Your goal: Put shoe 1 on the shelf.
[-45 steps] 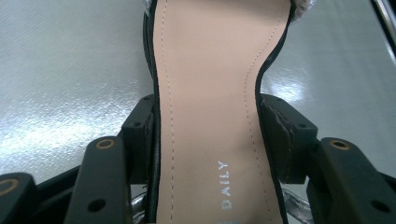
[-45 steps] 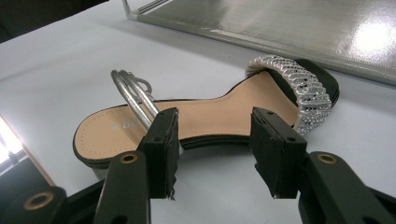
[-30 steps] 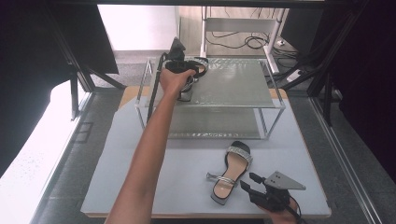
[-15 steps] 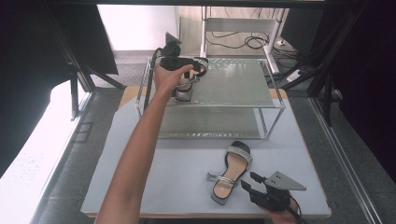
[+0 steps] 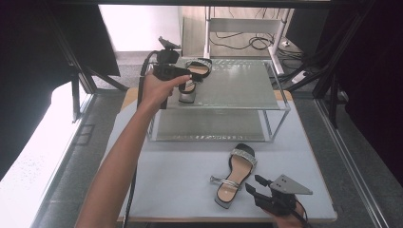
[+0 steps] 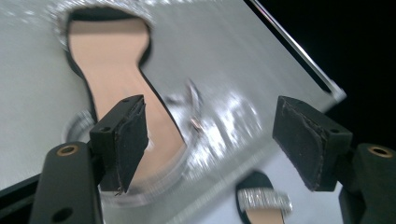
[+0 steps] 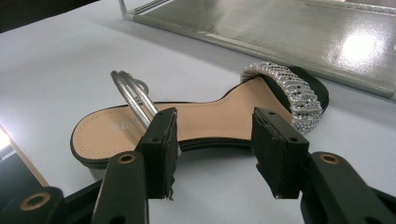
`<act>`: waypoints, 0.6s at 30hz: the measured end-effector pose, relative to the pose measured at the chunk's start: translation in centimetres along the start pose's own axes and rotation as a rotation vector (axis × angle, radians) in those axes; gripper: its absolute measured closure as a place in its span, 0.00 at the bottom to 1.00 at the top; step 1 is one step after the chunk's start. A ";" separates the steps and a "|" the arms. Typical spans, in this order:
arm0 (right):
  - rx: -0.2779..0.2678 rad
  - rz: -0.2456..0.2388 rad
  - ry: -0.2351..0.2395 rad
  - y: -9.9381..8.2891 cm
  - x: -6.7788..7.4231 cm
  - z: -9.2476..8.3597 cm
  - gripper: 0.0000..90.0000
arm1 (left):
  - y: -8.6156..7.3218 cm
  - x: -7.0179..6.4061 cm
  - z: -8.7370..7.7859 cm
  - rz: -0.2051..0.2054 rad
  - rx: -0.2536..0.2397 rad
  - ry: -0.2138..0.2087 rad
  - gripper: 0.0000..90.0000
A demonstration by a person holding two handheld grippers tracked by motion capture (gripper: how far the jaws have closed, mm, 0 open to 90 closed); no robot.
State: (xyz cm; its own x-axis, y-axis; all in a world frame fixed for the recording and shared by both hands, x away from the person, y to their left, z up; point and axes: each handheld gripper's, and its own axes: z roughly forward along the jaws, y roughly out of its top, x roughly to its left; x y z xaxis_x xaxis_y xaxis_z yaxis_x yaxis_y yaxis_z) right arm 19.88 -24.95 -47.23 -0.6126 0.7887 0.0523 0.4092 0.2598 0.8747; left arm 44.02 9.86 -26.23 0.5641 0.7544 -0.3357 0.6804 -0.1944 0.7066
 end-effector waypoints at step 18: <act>-0.003 -0.014 0.024 0.5 0.3 0.3 0.57 | -11.5 -0.6 -2.8 0.180 0.012 -0.111 0.34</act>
State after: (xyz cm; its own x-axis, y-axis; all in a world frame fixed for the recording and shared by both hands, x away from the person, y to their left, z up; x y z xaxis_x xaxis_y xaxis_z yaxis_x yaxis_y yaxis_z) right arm 20.11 -24.39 -46.87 -0.6340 0.7716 0.0520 0.3989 0.2687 0.8767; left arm 34.53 13.46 -32.41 0.7247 0.6333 -0.2716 0.5692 -0.3281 0.7539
